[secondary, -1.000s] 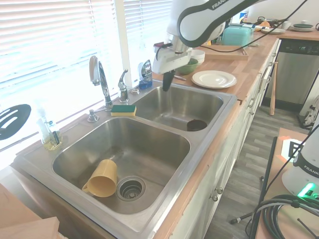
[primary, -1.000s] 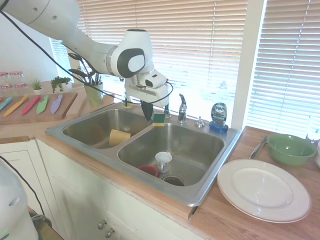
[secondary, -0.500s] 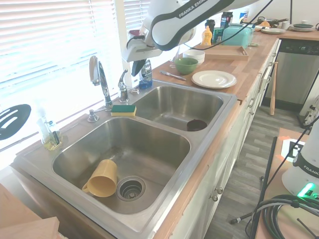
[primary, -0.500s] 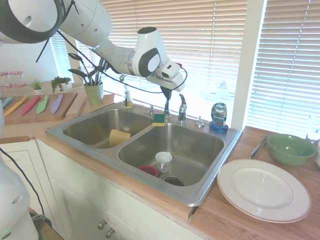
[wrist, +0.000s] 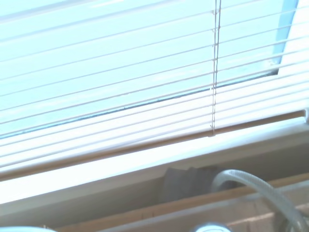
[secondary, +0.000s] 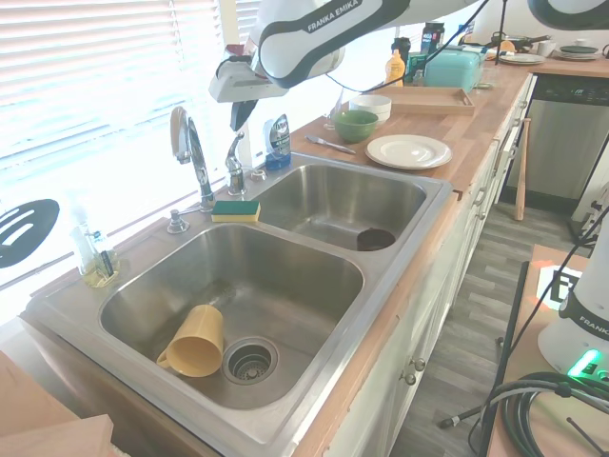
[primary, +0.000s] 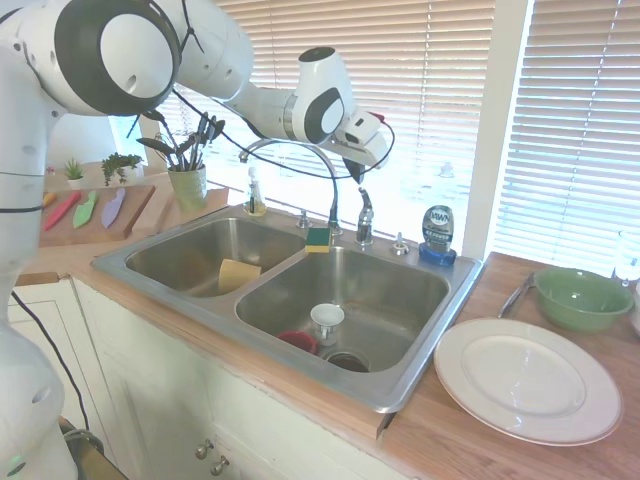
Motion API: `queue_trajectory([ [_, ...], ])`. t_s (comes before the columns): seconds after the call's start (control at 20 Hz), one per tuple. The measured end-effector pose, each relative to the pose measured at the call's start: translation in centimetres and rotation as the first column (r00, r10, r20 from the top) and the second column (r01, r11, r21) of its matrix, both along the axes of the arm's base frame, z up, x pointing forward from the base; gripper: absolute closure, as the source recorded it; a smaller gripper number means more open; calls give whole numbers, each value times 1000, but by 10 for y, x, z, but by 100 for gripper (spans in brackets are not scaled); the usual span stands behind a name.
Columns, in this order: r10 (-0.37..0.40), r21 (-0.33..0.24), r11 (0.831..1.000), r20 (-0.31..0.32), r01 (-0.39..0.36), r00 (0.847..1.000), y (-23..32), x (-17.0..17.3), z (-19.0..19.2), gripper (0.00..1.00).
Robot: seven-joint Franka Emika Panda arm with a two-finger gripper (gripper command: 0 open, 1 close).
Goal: Turn off the faucet
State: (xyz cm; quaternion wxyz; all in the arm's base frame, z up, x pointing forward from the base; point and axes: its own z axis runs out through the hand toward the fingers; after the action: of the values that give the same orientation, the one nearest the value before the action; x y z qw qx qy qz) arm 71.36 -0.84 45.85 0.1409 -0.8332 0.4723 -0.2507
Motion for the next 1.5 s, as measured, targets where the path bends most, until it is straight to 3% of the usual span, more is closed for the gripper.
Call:
queue_trajectory([
  [0.7,-22,26,999,-55,23,998,-8,13,-39,100],
  [0.85,-17,30,999,-131,21,991,-7,10,-50,100],
  [1.05,-13,32,999,-177,19,984,-6,9,-46,100],
  [1.5,-10,36,999,-224,19,975,-7,2,-38,100],
])
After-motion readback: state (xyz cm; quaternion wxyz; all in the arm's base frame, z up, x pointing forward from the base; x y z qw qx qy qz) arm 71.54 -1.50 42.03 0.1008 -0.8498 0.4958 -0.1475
